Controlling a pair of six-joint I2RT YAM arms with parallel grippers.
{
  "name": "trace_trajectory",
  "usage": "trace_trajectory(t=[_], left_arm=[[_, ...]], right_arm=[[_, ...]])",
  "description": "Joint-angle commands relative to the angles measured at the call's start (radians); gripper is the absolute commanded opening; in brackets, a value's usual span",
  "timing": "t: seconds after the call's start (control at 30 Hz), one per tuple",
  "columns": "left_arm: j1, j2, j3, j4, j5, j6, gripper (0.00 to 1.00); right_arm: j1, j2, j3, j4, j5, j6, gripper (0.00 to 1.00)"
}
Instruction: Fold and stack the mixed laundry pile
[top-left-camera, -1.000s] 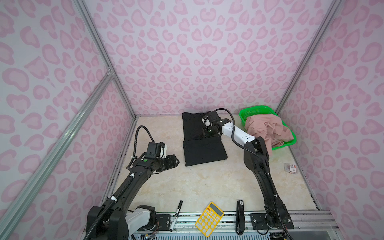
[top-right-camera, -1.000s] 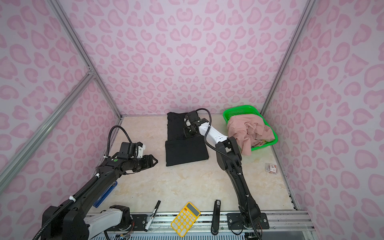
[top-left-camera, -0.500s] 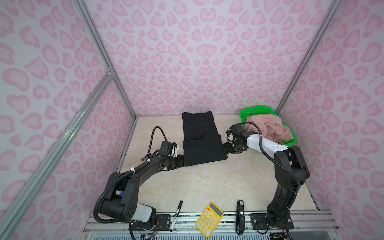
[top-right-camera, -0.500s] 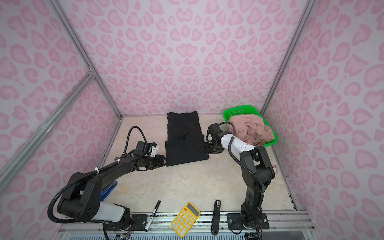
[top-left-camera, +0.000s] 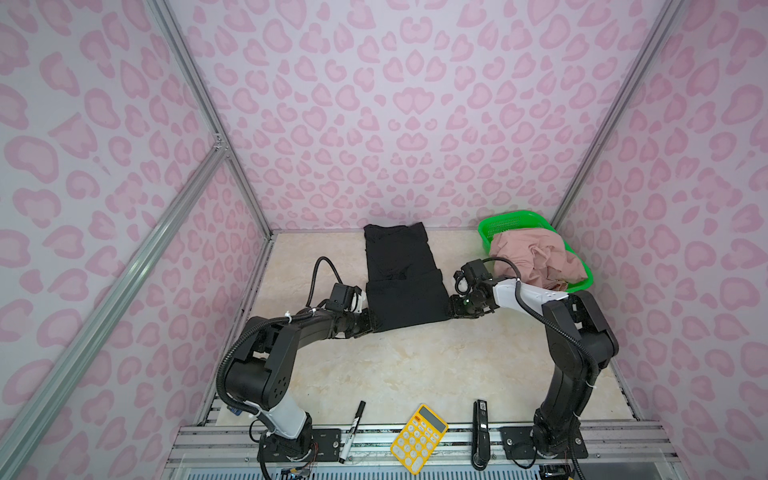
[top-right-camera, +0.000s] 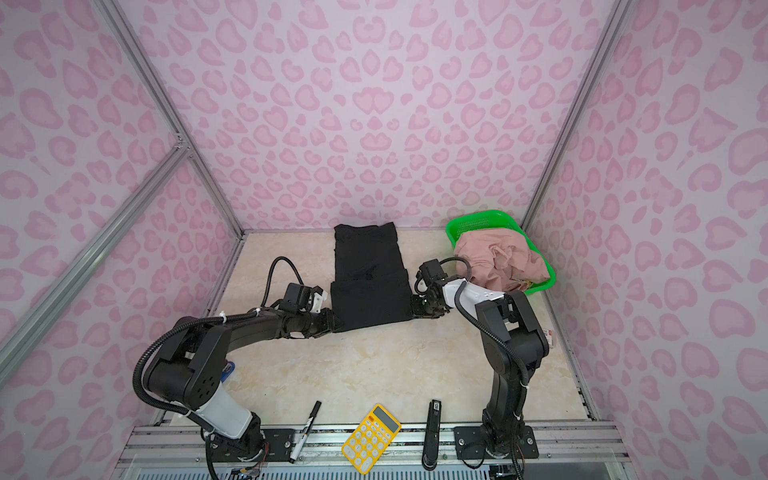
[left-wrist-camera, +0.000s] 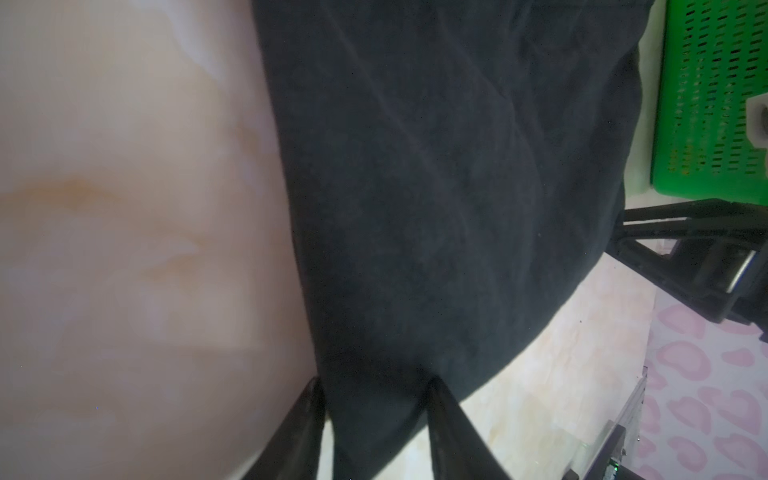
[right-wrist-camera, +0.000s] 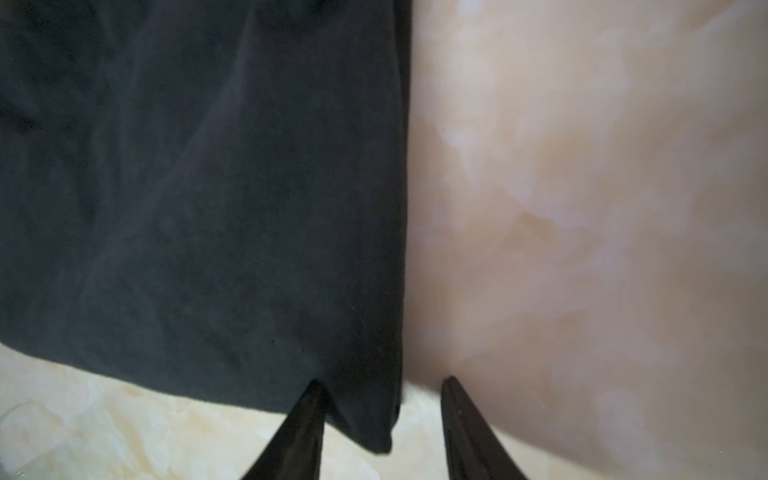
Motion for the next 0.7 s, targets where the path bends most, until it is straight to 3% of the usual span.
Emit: trace_trajectory(t=[0.0, 0.23, 0.3, 0.47, 0.67], left_arm=[[-0.016, 0.011, -0.012, -0.006, -0.008, -0.024, 0.32], [-0.043, 0.001, -0.029, -0.084, -0.066, -0.047, 0.06], [-0.060, -0.012, -0.023, -0.156, -0.124, -0.032, 0.03], [-0.132, -0.091, -0.043, -0.309, -0.196, -0.009, 0.03], [-0.221, -0.205, -0.129, -0.415, -0.203, -0.093, 0.03]], right_arm=[[0.006, 0.022, -0.027, 0.005, 0.035, 0.022, 0.37], [0.043, -0.029, -0.104, -0.034, 0.080, 0.006, 0.08], [0.063, -0.066, -0.146, -0.055, 0.112, 0.007, 0.01], [0.126, -0.182, -0.291, -0.101, 0.152, 0.052, 0.00], [0.233, -0.333, -0.417, -0.150, 0.179, 0.161, 0.00]])
